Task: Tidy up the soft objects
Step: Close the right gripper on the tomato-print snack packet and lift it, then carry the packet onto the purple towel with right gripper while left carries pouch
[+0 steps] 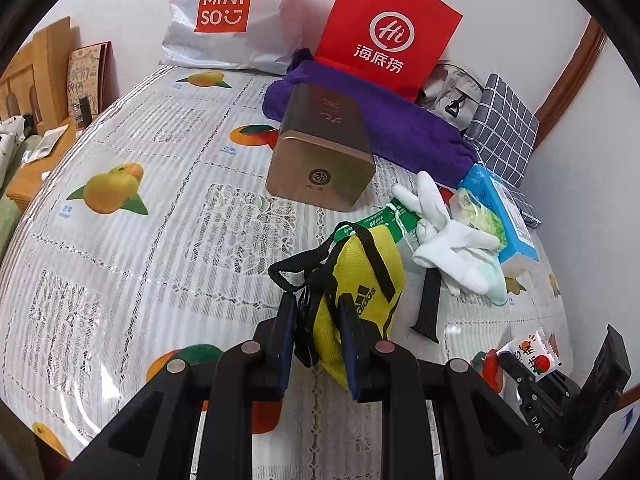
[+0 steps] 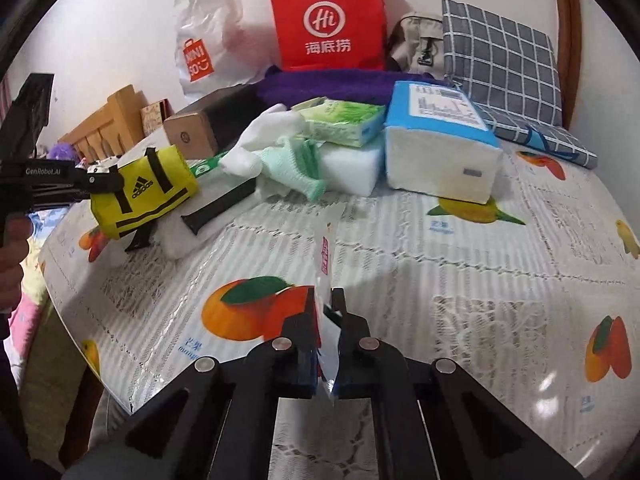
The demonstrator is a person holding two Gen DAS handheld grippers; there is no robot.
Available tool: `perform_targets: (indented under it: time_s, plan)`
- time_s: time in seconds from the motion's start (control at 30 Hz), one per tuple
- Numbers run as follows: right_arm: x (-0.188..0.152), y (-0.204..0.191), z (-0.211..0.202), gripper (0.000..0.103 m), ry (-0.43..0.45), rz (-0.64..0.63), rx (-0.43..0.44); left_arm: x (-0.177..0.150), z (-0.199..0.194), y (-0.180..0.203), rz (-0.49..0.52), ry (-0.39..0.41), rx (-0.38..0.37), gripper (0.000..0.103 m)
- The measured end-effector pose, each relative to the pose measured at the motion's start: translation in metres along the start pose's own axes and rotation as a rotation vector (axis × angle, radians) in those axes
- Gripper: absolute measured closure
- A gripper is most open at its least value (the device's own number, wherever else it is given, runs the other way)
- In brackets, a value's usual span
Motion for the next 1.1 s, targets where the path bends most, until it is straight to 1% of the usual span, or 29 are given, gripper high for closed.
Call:
perform_targets:
  time_s: [0.2, 0.5, 0.6, 0.87, 1.1]
  plan:
    - [0.016, 0.009, -0.010, 0.098, 0.005, 0.029, -0.005, 0.010, -0.007, 0.003, -0.005, 0.014, -0.005, 0.083]
    - [0.045, 0.025, -0.021, 0.098, 0.015, 0.034, -0.042, 0.030, -0.030, 0.017, 0.018, 0.057, 0.003, 0.083]
    - [0.056, 0.033, -0.025, 0.098, 0.019, 0.059, -0.035, 0.036, -0.035, 0.021, 0.019, 0.068, 0.002, 0.083]
    - [0.092, 0.040, -0.035, 0.099, 0.051, 0.045, -0.058, 0.055, -0.047, 0.031, 0.044, 0.099, 0.020, 0.083]
    - [0.132, 0.045, -0.035, 0.099, 0.063, 0.054, -0.081, 0.077, -0.044, 0.035, 0.039, 0.110, 0.039, 0.083]
Point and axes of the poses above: each gripper's, at about its wrist camera, not at the fingertips, and z roughly the way its jaws point, y to its right, x to its top, the point moved 7 cm from there along z, roughly the way its jaws point
